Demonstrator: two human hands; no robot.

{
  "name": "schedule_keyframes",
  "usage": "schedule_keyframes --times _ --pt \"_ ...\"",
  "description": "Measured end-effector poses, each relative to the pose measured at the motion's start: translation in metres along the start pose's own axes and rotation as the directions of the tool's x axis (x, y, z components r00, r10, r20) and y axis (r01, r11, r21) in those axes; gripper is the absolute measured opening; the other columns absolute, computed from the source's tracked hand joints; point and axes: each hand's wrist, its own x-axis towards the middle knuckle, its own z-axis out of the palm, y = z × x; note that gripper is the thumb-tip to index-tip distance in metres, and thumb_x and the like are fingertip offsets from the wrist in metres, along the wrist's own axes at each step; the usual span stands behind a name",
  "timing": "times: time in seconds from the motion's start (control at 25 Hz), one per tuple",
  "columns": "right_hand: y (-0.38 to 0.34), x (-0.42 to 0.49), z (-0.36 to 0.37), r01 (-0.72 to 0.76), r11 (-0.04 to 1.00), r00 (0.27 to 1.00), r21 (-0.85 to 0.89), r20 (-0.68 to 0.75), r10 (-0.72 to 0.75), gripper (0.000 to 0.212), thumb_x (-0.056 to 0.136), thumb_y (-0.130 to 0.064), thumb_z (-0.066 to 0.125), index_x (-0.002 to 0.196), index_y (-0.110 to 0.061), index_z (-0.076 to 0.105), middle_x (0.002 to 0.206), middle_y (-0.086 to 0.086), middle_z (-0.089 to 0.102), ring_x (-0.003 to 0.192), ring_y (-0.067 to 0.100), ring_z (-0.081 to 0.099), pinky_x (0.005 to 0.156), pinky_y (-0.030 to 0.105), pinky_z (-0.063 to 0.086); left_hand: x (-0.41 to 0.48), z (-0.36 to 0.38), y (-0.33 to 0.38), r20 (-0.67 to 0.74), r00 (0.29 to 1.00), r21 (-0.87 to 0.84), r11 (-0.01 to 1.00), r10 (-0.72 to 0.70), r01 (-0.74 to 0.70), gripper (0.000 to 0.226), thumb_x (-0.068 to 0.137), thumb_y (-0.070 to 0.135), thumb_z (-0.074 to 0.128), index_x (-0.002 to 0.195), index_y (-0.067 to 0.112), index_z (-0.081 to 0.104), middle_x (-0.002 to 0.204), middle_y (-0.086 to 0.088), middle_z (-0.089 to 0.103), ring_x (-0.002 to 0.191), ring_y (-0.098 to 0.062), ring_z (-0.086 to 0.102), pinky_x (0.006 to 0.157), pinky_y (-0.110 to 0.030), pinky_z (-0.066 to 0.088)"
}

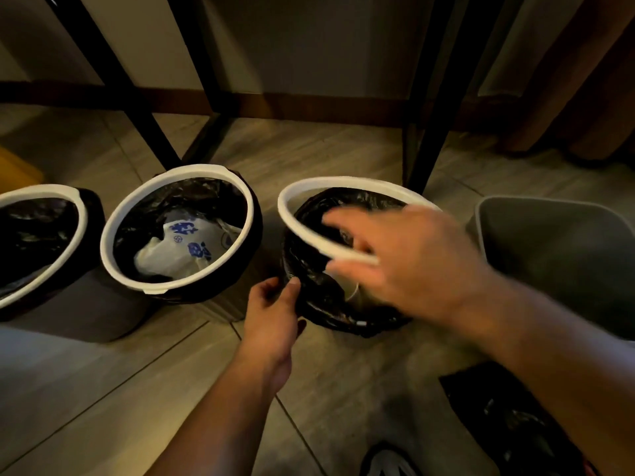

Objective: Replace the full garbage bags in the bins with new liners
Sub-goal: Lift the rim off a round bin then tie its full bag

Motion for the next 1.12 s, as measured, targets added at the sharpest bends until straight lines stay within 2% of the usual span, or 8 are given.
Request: schedule_keyframes --times 0.08,0.2,0.48,0.6,0.68,0.8,0.96,1.12 --pt "0.028 0.018 -0.034 -0.028 0.982 0.963 0.187 -0.260 0.076 0.051 0.093 -0.047 0.069 0.140 -0.034 0.055 0.104 -0.013 0.066 0.083 0.008 0.063 0.071 0.026 0.054 0.005 -0.002 0.004 0.012 0.999 0.004 0.999 0.037 -0.037 0.025 0.104 0.021 0.062 0.129 0.021 0.059 0.121 -0.004 0.073 0.111 -0.022 0.069 0.082 -0.035 0.055" --pt "0.083 0.040 -0.067 -0.087 0.973 0.786 0.213 -0.586 0.198 0.038 0.095 -0.029 0.072 0.130 -0.018 0.062 0.114 0.001 0.068 0.096 0.014 0.066 0.080 0.020 0.051 0.008 -0.003 0.007 0.015 0.999 0.040 0.998 0.049 -0.050 0.016 0.104 0.016 0.062 0.119 0.017 0.063 0.116 -0.009 0.074 0.105 -0.025 0.072 0.072 -0.034 0.055" --pt "0.137 0.035 -0.034 -0.362 0.831 0.631 0.422 -0.545 0.552 0.035 0.096 -0.019 0.069 0.130 -0.013 0.063 0.151 0.010 0.046 0.140 0.017 0.045 0.109 0.008 0.032 0.020 -0.014 0.016 -0.028 0.998 0.023 0.998 0.057 -0.056 0.030 0.088 0.015 0.079 0.116 0.013 0.071 0.104 -0.009 0.080 0.087 -0.021 0.079 0.060 -0.033 0.059" --pt "0.141 0.019 -0.020 -0.398 0.876 0.561 0.273 -0.683 0.468 0.031 0.092 -0.026 0.069 0.117 -0.009 0.066 0.133 0.020 0.051 0.121 0.028 0.055 0.099 0.025 0.050 0.023 -0.016 0.022 0.030 0.997 0.060 0.995 0.076 -0.078 0.009 0.093 0.027 0.075 0.091 0.020 0.079 0.099 -0.008 0.080 0.085 -0.021 0.078 0.064 -0.035 0.060" --pt "0.133 0.009 -0.004 -0.357 0.927 0.585 0.115 -0.747 0.317 0.020 0.094 -0.026 0.066 0.103 -0.007 0.069 0.103 0.015 0.062 0.089 0.027 0.062 0.072 0.033 0.053 0.023 -0.011 0.028 0.056 0.995 0.083 0.993 0.083 -0.087 0.011 0.096 0.024 0.071 0.089 0.019 0.078 0.097 -0.010 0.079 0.081 -0.021 0.078 0.062 -0.034 0.060" --pt "0.120 0.001 0.031 -0.482 0.876 0.800 -0.006 -0.411 0.437 0.027 0.098 -0.036 0.055 0.083 -0.015 0.067 0.068 -0.004 0.057 0.057 0.015 0.051 0.054 0.023 0.036 0.019 0.002 0.043 0.153 0.988 0.036 0.999 0.013 -0.019 0.021 0.099 0.019 0.065 0.118 0.015 0.074 0.111 -0.010 0.079 0.093 -0.023 0.079 0.065 -0.037 0.061" --pt "0.130 0.016 0.055 -0.695 0.719 0.706 0.030 0.218 0.674 0.034 0.105 -0.042 0.042 0.093 -0.016 0.061 0.097 0.011 0.065 0.089 0.030 0.062 0.081 0.042 0.055 0.010 0.017 0.052 0.241 0.962 0.094 0.983 0.130 -0.157 0.031 0.104 0.018 0.056 0.125 0.035 0.071 0.116 -0.001 0.079 0.100 -0.021 0.078 0.069 -0.040 0.061" --pt "0.138 0.017 0.065 -0.629 0.777 0.777 0.021 0.000 0.629 0.030 0.107 -0.036 0.048 0.106 -0.015 0.070 0.098 0.011 0.070 0.089 0.031 0.067 0.078 0.044 0.059 0.001 0.025 0.055 0.309 0.909 0.141 0.932 0.280 -0.335 0.033 0.106 0.013 0.053 0.118 0.033 0.077 0.114 -0.002 0.079 0.104 -0.020 0.077 0.073 -0.039 0.060"
